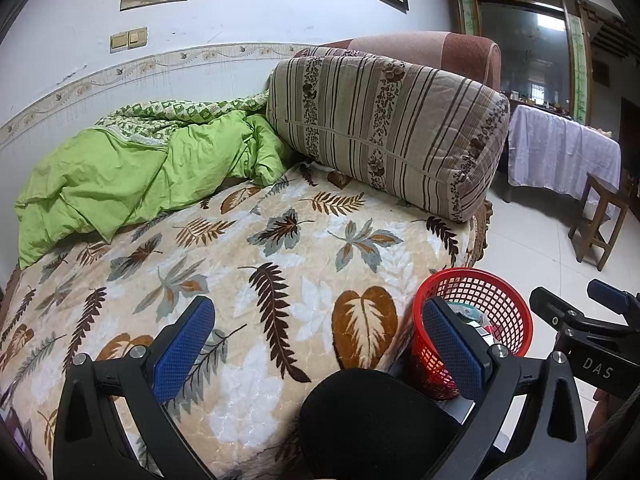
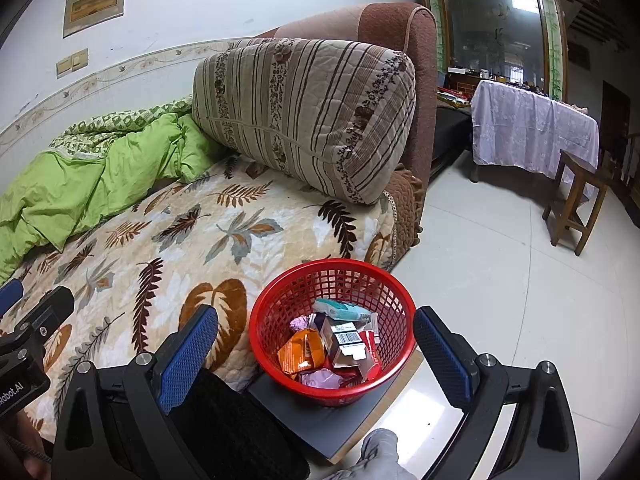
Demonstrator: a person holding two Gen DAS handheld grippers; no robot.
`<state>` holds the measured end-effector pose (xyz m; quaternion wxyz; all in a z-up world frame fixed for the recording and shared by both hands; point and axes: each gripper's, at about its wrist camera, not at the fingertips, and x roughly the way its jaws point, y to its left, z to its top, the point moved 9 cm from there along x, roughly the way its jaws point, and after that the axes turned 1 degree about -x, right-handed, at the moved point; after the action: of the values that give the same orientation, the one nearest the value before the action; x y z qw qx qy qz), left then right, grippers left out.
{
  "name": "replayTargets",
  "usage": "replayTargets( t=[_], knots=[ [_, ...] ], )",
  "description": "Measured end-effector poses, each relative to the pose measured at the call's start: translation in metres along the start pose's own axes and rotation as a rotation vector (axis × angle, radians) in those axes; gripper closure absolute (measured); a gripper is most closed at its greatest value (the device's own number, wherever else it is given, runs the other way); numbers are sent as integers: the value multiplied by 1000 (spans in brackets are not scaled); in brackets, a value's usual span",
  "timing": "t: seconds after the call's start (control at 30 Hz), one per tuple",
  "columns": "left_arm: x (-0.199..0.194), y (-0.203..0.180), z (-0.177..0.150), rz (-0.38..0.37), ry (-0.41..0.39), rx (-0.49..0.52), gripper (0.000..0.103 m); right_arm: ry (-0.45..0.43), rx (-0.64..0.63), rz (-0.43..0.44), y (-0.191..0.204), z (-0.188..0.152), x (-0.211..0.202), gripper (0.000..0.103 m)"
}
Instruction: Collect trash
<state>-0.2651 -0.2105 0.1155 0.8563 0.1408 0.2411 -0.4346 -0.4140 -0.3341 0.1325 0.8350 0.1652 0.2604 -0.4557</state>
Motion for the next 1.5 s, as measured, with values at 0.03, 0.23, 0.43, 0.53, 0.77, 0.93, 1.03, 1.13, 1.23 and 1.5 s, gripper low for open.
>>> replayTargets(
  t=[0.03,0.23,0.43,0.53,0.77,0.93,1.03,1.13,1.23,1.5],
  knots=[
    [0,0,0,1,-1,0,0,0,-1,1,0,0,1,4],
    [-2,-1,0,0,-2,1,0,0,-6,2,1,0,1,4],
    [-2,0,0,4,-5,-1,0,-1,-6,1,2,0,0,4],
    [-2,-1,1,2,-4,-2,0,0,-6,1,2,0,0,4],
    [-3,0,0,3,-5,-1,0,1,-6,1,2,0,0,4],
    [-3,-1,1,5,-7,-1,0,1,-8,3,3,0,0,4],
    [-3,-1,1,4,-6,-3,0,2,-8,3,3,-1,0,4],
    [-3,-1,1,4,-7,-3,0,1,-9,3,3,0,0,4],
    [-3,0,0,2,-7,-4,0,2,-9,3,3,0,0,4],
    [-4,21,0,29,21,-64,0,20,-59,53,28,2,13,4]
  ],
)
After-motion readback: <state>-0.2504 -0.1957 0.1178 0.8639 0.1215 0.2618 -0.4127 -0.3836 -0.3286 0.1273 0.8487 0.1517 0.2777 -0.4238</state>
